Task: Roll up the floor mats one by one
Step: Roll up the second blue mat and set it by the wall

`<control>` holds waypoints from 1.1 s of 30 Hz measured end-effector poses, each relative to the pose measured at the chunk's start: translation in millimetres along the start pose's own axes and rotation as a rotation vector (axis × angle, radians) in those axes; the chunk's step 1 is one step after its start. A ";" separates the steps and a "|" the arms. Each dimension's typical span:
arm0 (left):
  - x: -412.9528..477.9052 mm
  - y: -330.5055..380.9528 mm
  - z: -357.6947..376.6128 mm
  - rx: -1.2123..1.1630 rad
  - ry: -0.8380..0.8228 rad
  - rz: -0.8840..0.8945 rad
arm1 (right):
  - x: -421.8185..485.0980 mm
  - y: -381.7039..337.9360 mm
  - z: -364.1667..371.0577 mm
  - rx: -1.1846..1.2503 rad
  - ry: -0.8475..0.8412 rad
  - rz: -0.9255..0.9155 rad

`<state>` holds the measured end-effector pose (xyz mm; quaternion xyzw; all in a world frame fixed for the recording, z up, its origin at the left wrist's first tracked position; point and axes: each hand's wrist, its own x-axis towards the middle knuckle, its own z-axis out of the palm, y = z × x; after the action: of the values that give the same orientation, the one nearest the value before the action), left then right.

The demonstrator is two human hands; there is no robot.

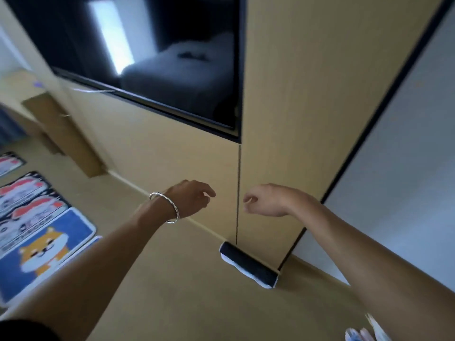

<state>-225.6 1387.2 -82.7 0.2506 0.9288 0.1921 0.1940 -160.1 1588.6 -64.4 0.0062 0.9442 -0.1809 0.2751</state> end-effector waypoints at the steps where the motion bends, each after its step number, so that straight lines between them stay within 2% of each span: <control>1: -9.6 -13.6 -7.8 -0.012 0.030 -0.036 | 7.1 -17.6 -2.8 -0.023 -0.009 -0.030; 10: -108.1 -139.8 -51.7 -0.080 0.212 -0.276 | 60.9 -181.2 9.4 -0.241 -0.100 -0.215; 17: -220.2 -272.8 -80.8 -0.104 0.260 -0.475 | 90.5 -351.4 70.5 -0.442 -0.178 -0.405; 23: -294.1 -371.3 -99.5 -0.141 0.326 -0.560 | 108.1 -478.8 107.3 -0.556 -0.194 -0.461; 33: -422.8 -475.1 -97.6 -0.219 0.379 -0.819 | 128.5 -634.6 185.4 -0.735 -0.269 -0.650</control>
<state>-118.2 753.1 -103.8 -0.1981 0.9446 0.2391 0.1061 -243.8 920.3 -62.1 -0.4083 0.8549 0.0881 0.3077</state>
